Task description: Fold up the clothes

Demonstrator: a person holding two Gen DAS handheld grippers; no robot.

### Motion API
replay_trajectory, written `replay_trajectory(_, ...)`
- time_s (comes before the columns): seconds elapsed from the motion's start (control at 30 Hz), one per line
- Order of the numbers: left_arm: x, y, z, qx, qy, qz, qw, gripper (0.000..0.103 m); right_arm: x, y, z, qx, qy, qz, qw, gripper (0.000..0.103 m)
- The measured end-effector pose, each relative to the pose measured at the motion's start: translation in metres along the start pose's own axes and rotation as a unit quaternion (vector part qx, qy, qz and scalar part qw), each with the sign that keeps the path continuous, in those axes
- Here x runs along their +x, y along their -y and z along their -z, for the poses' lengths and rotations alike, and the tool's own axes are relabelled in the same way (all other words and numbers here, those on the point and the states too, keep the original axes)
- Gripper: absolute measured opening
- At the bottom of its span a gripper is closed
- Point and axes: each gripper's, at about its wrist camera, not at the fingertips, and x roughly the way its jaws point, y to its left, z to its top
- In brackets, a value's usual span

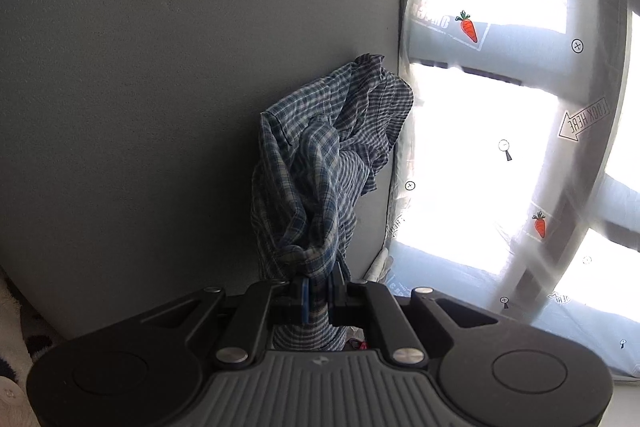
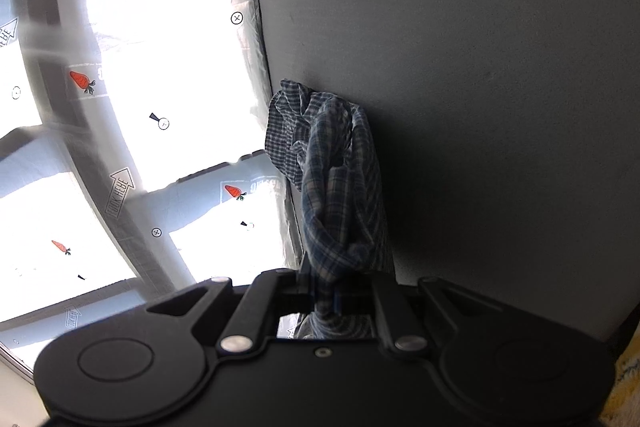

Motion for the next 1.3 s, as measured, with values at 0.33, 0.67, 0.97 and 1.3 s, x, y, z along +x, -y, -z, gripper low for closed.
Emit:
replay_trajectory(0.33,0.017,0.014,-0.026,-0.112,-0.013,0.012,0.9936,0.008,0.033,-0.028,-0.004,0.053,-0.007,0.001,0.999,0.010)
replay_trajectory(0.67,0.048,0.044,-0.054,-0.143,-0.013,0.025,0.9893,0.009,0.064,-0.058,-0.019,0.059,-0.013,-0.004,0.998,0.013)
replay_trajectory(0.97,0.091,0.072,-0.086,-0.159,-0.009,0.027,0.9869,0.009,0.103,-0.077,-0.045,0.060,-0.018,-0.001,0.998,0.013)
replay_trajectory(1.3,0.164,0.100,-0.138,-0.179,-0.008,0.002,0.9838,0.009,0.164,-0.086,-0.088,0.076,-0.009,0.012,0.997,0.013)
